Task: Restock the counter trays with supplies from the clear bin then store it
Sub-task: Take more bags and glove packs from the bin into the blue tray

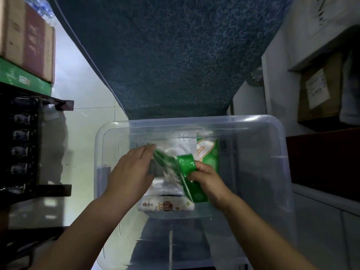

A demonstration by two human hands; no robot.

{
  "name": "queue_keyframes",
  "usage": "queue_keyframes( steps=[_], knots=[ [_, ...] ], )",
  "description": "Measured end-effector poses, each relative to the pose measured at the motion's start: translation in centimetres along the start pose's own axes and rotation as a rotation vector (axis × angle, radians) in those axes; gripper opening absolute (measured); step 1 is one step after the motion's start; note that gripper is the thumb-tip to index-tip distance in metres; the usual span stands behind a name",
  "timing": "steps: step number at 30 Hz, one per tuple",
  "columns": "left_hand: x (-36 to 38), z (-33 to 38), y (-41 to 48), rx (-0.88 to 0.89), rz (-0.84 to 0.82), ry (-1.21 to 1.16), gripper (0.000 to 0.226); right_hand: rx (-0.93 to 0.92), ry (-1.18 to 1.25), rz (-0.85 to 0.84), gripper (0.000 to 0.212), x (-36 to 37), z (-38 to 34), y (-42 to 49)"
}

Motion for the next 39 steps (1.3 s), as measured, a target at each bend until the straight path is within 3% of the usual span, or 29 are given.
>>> queue_keyframes(
  steps=[3, 8, 12, 14, 18, 21, 23, 28, 30, 32, 35, 37, 39],
  knots=[
    [0.7, 0.5, 0.0, 0.108, -0.168, -0.078, 0.077, 0.041, 0.101, -0.062, 0.021, 0.7, 0.2, -2.4],
    [1.2, 0.9, -1.2, 0.221, -0.234, 0.032, 0.023, 0.034, 0.219, 0.004, 0.022, -0.3, -0.1, -4.6],
    [0.3, 0.1, -2.2, 0.068, -0.122, -0.062, 0.01, -0.094, -0.11, 0.431, 0.015, -5.5, 1.6, -3.2],
    [-0.9, -0.4, -2.3, -0.042, -0.025, -0.116, 0.014, -0.038, -0.289, 0.654, 0.006, -8.6, 3.1, -2.1],
    [-2.7, -1.2, -1.5, -0.114, 0.098, -0.083, 0.01, 0.223, -0.486, 0.612, 0.026, -11.1, 7.8, 1.1],
    [-3.2, -1.7, -0.9, -0.108, 0.118, -0.055, 0.011, 0.249, -0.556, 0.556, 0.035, -9.7, 9.3, 3.0],
    [-3.4, -1.7, -0.8, -0.102, 0.113, -0.054, 0.011, 0.23, -0.573, 0.524, 0.029, -8.8, 9.6, 3.5],
    [-3.4, -1.6, -0.8, -0.117, 0.138, -0.054, 0.01, 0.173, -0.814, 0.774, 0.02, -9.2, 7.6, 1.4],
    [-3.4, -1.2, -0.9, -0.109, 0.14, -0.054, 0.01, 0.148, -0.868, 0.803, 0.02, -9.5, 6.5, 0.1],
    [-3.2, -0.5, -1.0, -0.075, 0.102, -0.052, 0.01, 0.09, -0.854, 0.789, 0.028, -9.4, 5.7, -0.9],
    [-2.4, 0.9, -1.0, -0.052, 0.001, -0.113, 0.009, -0.173, -0.776, 0.73, 0.055, -7.6, 4.2, -1.7],
    [-1.3, 2.2, -0.8, -0.079, -0.06, -0.164, 0.009, -0.221, -0.465, 0.55, 0.067, -5.5, 3.7, -1.6],
    [0.1, 3.7, -0.4, -0.096, -0.13, -0.183, 0.013, -0.103, -0.068, 0.339, 0.07, -3.4, 3.3, -1.6]
  ],
)
Point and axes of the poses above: each hand's wrist, its own y-axis towards the middle knuckle, its own x-axis out of the palm, z = x × y, the point moved 3 cm from there along y, towards the middle knuckle, and after that the axes turned 10 degrees about -x, right-handed, at the moved point
